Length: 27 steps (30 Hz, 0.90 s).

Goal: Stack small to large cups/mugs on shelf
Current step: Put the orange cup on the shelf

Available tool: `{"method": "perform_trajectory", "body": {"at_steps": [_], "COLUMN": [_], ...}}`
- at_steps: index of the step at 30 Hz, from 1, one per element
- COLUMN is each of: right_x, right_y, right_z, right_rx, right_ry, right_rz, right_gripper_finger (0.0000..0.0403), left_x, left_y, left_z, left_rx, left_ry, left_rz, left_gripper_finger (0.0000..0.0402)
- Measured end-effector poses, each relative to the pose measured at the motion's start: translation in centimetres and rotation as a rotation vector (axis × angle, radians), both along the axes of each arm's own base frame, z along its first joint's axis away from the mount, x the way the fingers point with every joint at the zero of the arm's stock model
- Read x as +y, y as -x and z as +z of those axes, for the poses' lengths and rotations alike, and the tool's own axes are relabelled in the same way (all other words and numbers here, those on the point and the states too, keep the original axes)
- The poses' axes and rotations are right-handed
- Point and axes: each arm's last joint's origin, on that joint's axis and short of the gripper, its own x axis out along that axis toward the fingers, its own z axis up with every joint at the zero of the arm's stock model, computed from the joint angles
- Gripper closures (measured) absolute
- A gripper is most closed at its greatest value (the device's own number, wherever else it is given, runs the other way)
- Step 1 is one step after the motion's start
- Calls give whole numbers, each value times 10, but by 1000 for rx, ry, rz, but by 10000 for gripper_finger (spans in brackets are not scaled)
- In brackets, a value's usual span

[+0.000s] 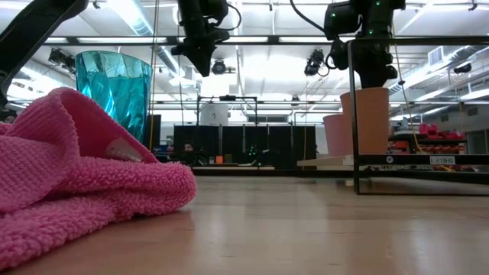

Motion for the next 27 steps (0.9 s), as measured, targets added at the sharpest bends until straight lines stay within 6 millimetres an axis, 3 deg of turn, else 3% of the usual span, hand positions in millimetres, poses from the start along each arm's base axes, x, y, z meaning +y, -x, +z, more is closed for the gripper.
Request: {"method": "perform_trajectory", "body": {"at_steps": [27], "right_x": [0], "right_y": [0], "right_z": [0], "right_rx": [2], "right_ry": [2], "right_rz": [-28], "right_gripper_finger": [302], "left_x": [-1], "left_y": [1], "left_z": [0], "left_rx": [10], "left_ry": [11], "left_rz": [4], "left_gripper_finger": [328]}}
